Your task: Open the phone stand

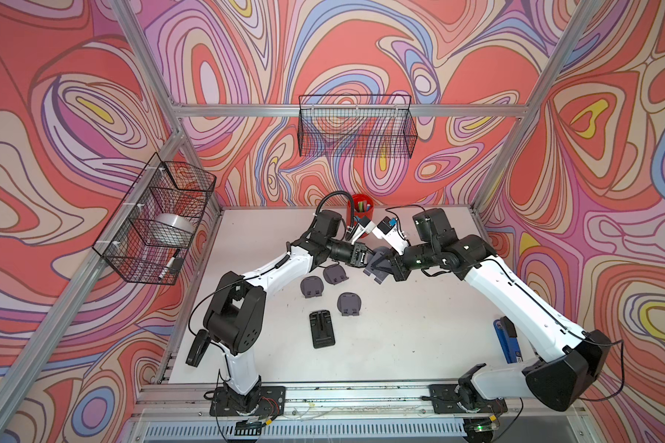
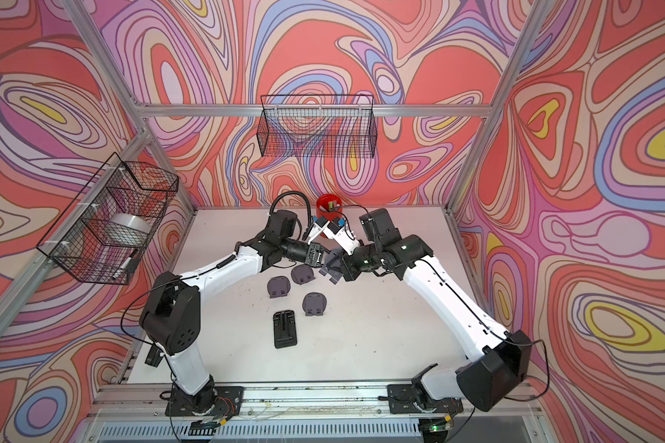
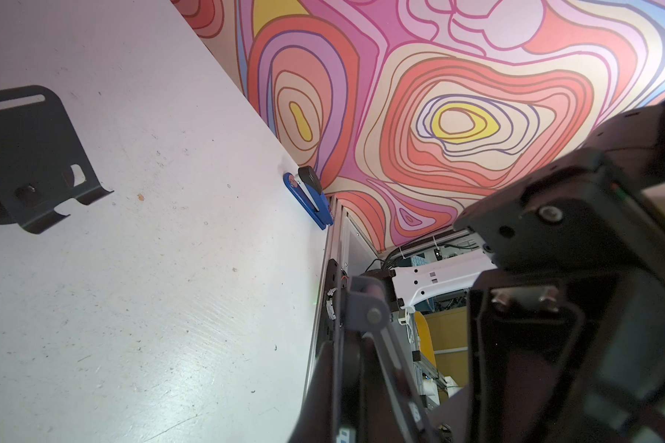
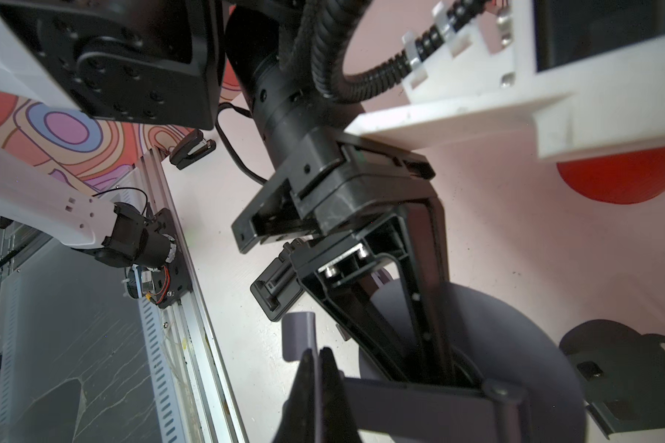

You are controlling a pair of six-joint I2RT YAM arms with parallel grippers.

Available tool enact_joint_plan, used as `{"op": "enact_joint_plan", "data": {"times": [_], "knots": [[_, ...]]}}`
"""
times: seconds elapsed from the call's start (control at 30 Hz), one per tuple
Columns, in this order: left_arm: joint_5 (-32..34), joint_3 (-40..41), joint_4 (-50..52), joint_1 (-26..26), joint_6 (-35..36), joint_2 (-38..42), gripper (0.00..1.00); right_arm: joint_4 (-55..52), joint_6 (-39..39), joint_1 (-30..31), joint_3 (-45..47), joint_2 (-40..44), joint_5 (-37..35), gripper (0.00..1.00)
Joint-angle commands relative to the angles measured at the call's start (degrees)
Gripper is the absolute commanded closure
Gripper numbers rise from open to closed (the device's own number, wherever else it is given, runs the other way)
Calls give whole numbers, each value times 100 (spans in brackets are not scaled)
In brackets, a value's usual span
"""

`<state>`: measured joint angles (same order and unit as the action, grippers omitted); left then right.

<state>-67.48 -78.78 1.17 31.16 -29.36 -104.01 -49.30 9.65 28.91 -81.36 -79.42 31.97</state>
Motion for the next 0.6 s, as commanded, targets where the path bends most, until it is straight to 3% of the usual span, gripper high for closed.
{"op": "enact_joint_plan", "data": {"times": [0.0, 0.13, 0.27, 0.57], "knots": [[614, -115, 94, -197, -87, -101, 100, -716, 0, 162, -121, -65, -338, 100], [604, -120, 95, -223, -111, -113, 100, -802, 48, 229, -134, -83, -532, 100], [622, -77, -54, -215, -209, -111, 100, -697, -28, 226, -117, -98, -535, 88], [932, 477, -1506, -222, -1024, -202, 100, -157, -519, 223, -43, 180, -540, 38]]}}
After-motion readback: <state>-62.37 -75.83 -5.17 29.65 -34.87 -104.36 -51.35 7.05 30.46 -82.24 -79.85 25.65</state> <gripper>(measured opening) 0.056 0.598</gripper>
